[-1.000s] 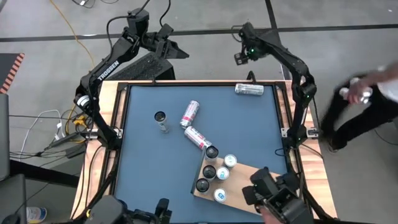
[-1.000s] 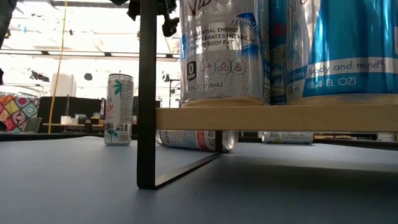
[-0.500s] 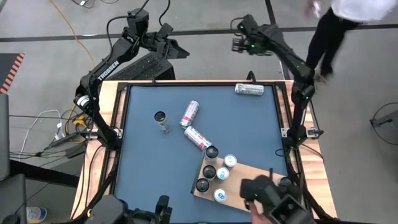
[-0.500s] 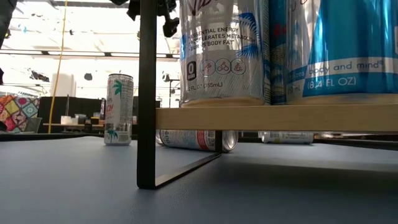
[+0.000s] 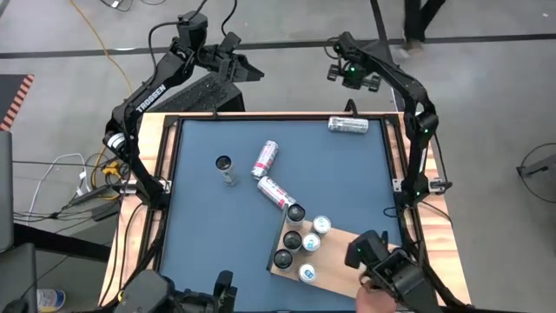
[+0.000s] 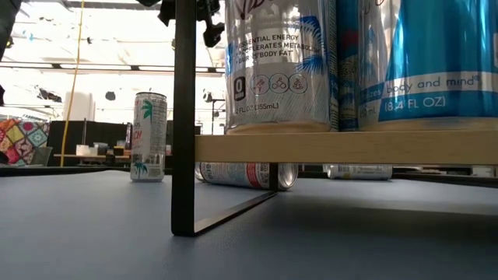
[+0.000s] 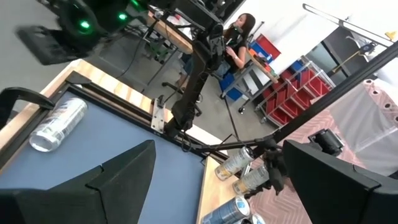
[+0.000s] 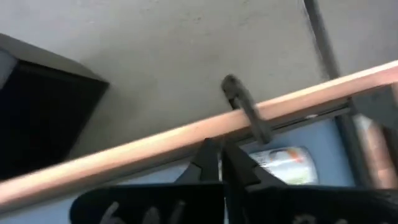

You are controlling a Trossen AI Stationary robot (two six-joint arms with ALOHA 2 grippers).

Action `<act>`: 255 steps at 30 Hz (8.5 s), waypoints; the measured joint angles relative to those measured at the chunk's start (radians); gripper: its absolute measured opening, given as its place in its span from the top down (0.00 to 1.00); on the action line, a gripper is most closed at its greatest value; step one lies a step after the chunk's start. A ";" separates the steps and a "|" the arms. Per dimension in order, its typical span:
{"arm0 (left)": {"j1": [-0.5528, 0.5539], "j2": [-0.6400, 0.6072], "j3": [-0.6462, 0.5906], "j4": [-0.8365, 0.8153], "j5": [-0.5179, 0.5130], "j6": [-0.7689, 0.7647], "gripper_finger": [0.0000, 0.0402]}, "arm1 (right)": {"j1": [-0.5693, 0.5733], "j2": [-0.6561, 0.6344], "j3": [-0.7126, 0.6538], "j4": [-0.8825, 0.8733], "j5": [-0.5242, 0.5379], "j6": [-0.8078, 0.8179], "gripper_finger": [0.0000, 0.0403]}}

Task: Place canned beverage on shelf
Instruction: Put the white yellow soda can on the shelf

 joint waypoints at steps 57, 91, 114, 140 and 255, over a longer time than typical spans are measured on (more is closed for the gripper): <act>0.012 0.000 -0.001 -0.128 -0.043 0.124 0.16 | 0.368 -0.342 -0.969 0.368 0.461 1.366 1.00; 0.012 0.001 -0.001 -0.199 -0.085 0.181 0.16 | 0.328 -0.388 -0.968 0.460 0.347 0.872 1.00; 0.012 0.001 -0.001 -0.250 -0.104 0.222 0.16 | 0.236 -0.344 -0.969 0.635 0.191 0.738 0.66; 0.012 0.001 -0.001 -0.274 -0.127 0.258 0.16 | 0.218 -0.227 -0.963 0.748 0.165 1.056 0.21; -0.202 0.001 -0.001 0.164 -0.050 0.008 0.16 | 0.828 -0.714 -0.805 0.767 0.858 -0.636 0.47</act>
